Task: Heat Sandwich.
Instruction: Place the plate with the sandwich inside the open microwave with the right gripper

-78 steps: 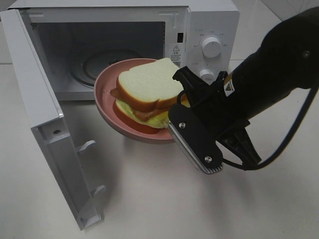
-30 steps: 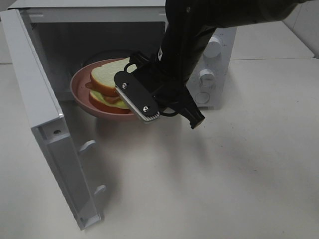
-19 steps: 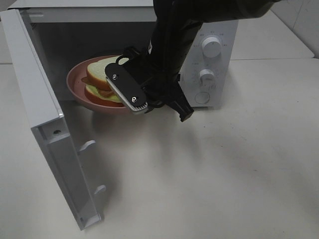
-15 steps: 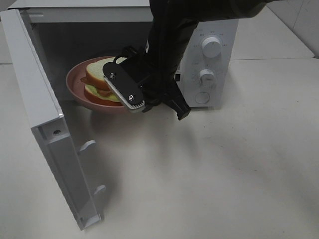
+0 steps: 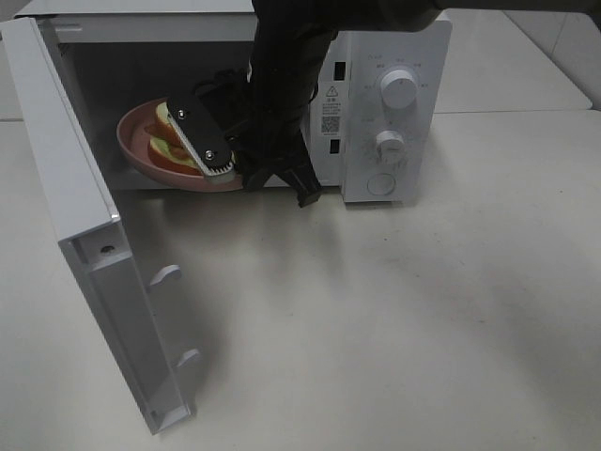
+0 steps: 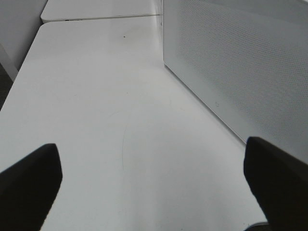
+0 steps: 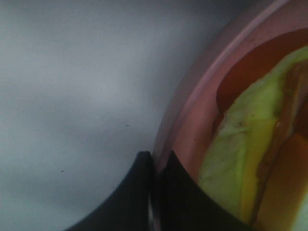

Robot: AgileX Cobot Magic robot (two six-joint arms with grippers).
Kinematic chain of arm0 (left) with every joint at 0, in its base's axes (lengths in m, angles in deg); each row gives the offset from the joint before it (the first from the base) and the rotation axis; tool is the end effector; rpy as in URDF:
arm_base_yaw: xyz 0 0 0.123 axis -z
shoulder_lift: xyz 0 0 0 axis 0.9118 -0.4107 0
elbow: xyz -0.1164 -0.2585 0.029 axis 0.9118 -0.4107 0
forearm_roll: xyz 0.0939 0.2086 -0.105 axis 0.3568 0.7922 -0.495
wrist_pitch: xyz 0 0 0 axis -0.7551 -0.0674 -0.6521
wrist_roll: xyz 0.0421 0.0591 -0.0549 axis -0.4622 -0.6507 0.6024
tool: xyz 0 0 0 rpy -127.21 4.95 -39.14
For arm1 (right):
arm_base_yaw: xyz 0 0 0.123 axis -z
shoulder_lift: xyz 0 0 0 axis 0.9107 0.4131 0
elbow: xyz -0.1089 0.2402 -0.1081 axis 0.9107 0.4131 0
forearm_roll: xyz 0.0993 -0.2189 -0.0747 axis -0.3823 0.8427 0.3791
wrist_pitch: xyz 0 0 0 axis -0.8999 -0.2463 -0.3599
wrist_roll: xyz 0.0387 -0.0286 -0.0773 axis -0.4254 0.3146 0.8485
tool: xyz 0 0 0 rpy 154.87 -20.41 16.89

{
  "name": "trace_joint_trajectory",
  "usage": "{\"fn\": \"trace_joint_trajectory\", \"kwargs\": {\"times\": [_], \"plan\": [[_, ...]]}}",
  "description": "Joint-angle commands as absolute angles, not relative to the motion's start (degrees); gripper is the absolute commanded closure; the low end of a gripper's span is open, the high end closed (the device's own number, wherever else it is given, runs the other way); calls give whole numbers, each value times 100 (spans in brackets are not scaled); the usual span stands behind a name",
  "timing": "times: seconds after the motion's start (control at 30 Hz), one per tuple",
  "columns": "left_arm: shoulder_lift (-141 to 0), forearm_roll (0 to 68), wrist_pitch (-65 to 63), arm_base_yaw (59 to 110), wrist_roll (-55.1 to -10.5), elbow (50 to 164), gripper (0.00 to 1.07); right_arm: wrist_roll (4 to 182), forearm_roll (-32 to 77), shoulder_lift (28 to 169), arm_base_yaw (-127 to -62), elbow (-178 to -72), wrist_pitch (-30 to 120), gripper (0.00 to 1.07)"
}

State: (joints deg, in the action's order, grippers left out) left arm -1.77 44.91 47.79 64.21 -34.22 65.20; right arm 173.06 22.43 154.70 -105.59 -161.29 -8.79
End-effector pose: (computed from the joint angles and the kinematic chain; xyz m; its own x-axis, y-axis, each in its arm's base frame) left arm -0.0044 -0.0052 0.2787 -0.4336 0.0464 -0.8999 0.0488 0.9984 0.0279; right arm 0.3648 0.3068 0.2037 0.5732 -0.8182 -0.0453 -0.7592 -0.5094 -0.4053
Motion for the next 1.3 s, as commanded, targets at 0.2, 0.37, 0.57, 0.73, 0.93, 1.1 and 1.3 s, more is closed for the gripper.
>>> {"fn": "trace_joint_trajectory", "kwargs": {"times": [0.2, 0.37, 0.57, 0.73, 0.93, 1.1, 1.3], "plan": [[-22, 4497, 4756, 6443, -3410, 6497, 10, 17122, 2220, 15831, -10553, -16748, -931, 106], [-22, 4497, 4756, 6443, -3410, 6497, 10, 17099, 2220, 16031, -10553, -17017, -994, 106], [-22, 4497, 4756, 6443, -3410, 6497, 10, 16859, 2289, 16261, -10553, -17361, -1046, 106], [-22, 4497, 4756, 6443, -3410, 6497, 10, 16796, 2289, 16501, -10553, -17739, -1154, 106], [-22, 4497, 4756, 6443, -3410, 6497, 10, 16469, 2392, 16845, -10548, -18358, -1252, 105], [-22, 4497, 4756, 6443, -3410, 6497, 10, 16309, 2415, 17046, -10542, -18662, -1275, 105], [-22, 4497, 4756, 6443, -3410, 6497, 10, 16068, 2426, 17252, -10456, -18948, -1292, 105]]}}
